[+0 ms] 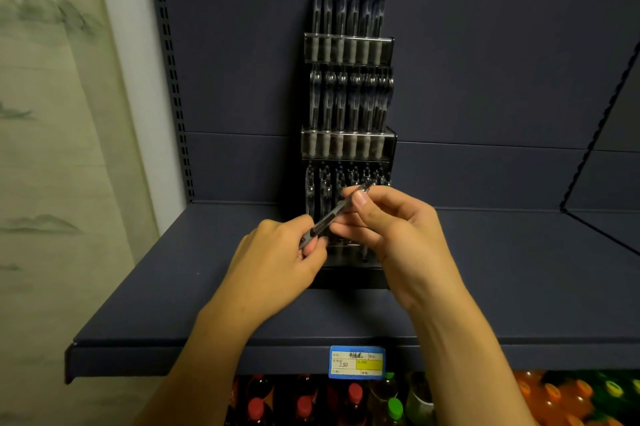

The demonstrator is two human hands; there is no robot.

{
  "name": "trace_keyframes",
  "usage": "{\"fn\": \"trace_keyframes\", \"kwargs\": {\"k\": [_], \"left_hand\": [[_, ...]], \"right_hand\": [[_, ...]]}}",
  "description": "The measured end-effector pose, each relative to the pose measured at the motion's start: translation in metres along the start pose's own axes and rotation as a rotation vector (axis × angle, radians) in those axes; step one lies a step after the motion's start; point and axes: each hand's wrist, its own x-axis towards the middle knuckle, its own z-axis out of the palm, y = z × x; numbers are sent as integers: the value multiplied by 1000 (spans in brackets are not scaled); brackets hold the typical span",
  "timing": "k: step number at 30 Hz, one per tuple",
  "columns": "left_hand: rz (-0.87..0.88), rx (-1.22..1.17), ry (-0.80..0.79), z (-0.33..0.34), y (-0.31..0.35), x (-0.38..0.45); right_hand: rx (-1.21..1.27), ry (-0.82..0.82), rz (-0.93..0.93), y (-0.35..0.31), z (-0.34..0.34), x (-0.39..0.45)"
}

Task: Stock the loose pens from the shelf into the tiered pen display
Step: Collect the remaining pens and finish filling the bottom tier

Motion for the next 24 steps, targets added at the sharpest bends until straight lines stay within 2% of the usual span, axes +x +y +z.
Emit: {"fn": "trace_keyframes", "kwargs": {"k": [9,17,24], "left_hand": [[14,-72,25,0,-13,-2],[18,-118,38,3,-14,0],[26,-135,37,3,-11,2]], "right_hand": [[124,176,-166,-18,-19,14],[-365,315,-507,-48,-42,23],[-629,202,-414,-51,-43,31]]}}
